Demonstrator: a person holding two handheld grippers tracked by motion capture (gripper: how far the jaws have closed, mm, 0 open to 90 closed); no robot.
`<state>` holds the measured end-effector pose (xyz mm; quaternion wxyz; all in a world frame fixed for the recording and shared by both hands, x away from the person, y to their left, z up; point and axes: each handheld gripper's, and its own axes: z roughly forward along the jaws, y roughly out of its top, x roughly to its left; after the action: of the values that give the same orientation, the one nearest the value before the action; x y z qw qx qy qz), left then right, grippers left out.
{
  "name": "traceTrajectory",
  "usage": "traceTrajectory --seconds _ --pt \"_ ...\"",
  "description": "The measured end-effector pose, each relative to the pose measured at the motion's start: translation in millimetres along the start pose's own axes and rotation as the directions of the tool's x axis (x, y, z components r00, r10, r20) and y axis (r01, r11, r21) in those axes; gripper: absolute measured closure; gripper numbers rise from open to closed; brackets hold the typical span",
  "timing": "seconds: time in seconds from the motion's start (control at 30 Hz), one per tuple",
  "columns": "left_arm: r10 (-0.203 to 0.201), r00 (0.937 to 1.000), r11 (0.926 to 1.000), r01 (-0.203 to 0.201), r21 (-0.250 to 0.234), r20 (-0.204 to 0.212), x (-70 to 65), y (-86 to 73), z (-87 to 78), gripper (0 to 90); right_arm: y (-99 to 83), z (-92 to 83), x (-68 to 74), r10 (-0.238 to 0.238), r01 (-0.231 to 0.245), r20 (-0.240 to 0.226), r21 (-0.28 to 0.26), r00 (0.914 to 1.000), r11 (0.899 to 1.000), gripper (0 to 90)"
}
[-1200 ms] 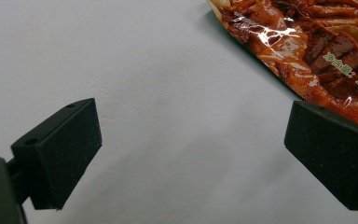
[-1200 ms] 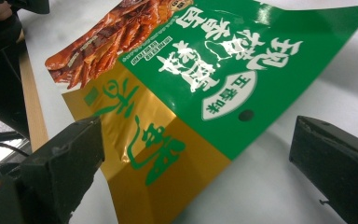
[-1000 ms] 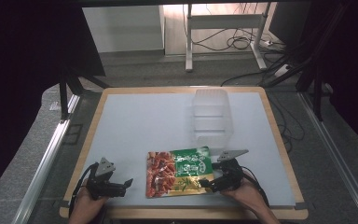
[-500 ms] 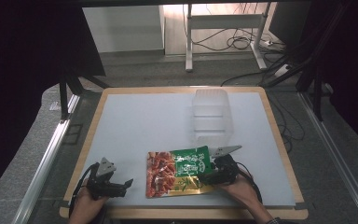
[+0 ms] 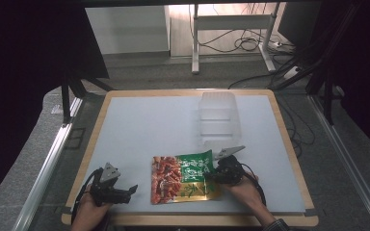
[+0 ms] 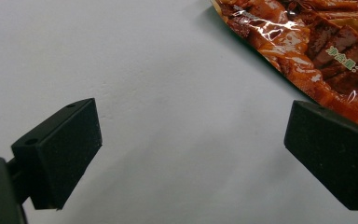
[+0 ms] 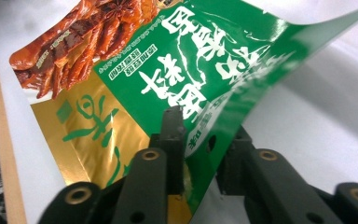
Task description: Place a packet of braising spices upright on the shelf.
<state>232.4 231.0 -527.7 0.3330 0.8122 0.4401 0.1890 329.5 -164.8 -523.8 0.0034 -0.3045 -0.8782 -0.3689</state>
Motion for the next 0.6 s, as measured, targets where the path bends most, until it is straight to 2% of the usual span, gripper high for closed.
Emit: traceTrajectory --seconds 0.07,0.17,0.3,0.47,0.6 --pt "0.002 1.0000 1.0000 -0.002 0.000 0.000 -0.1 0.0 0.0 4.0 1.4 0.7 -1.3 0.023 -0.023 -0.013 0.008 0.9997 1.000 83.0" --pt "0.001 1.0000 1.0000 -0.002 0.000 -0.001 -0.2 0.0 0.0 4.0 3.6 0.7 0.4 0.011 -0.011 -0.012 0.006 0.9999 1.000 88.8" --pt "0.001 1.0000 1.0000 -0.001 -0.002 0.000 0.0 -0.2 -0.2 4.0 6.0 0.7 3.4 -0.008 0.008 0.008 0.012 0.9999 1.000 89.3" --pt "0.000 1.0000 1.0000 0.000 -0.002 0.000 0.2 -0.2 -0.3 4.0 8.5 -3.1 3.4 0.001 -0.001 0.000 -0.003 1.0000 1.000 89.3" --pt "-0.002 1.0000 1.0000 0.002 -0.007 0.000 0.4 -0.3 -0.3 3.9 10.9 -8.4 6.3 -0.019 0.019 -0.002 -0.022 0.9998 1.000 89.3"
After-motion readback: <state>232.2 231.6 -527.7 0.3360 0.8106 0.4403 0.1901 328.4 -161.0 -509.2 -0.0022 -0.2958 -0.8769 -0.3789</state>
